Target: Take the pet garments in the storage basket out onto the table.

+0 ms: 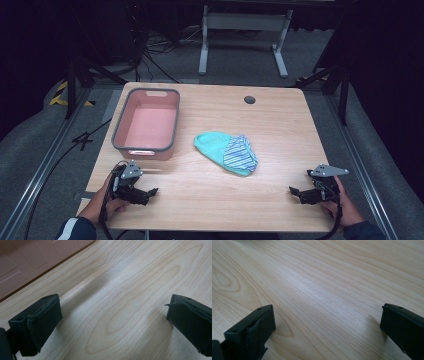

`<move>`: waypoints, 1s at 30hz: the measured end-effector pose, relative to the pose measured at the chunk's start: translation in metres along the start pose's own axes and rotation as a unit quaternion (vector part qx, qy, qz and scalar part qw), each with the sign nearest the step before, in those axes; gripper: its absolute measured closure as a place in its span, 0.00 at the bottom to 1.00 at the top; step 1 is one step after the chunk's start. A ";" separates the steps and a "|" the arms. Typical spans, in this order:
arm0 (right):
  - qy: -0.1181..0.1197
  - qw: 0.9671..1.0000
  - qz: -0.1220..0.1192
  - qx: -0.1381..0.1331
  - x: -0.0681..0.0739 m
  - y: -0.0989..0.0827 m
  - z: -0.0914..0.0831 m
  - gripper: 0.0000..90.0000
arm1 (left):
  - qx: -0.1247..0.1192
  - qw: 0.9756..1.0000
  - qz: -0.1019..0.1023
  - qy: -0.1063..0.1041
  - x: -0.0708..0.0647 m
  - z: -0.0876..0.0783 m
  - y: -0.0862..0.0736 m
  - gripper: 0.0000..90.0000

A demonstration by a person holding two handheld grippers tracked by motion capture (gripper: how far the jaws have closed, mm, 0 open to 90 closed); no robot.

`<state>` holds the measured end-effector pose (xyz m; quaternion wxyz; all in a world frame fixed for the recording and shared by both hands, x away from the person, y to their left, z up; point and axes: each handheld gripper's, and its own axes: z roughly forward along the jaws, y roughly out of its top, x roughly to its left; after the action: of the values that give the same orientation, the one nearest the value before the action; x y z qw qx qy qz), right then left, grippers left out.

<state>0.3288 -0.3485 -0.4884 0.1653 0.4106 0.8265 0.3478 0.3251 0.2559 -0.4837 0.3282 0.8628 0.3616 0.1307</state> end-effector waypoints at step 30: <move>0.000 1.000 -0.001 0.000 0.000 0.000 0.000 0.00 | -0.026 0.997 0.070 -0.027 -0.019 -0.037 0.050 0.24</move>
<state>0.3291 -0.3485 -0.4884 0.1657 0.4093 0.8271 0.3477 0.3218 0.2332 -0.4228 0.3499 0.8805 0.2881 0.1391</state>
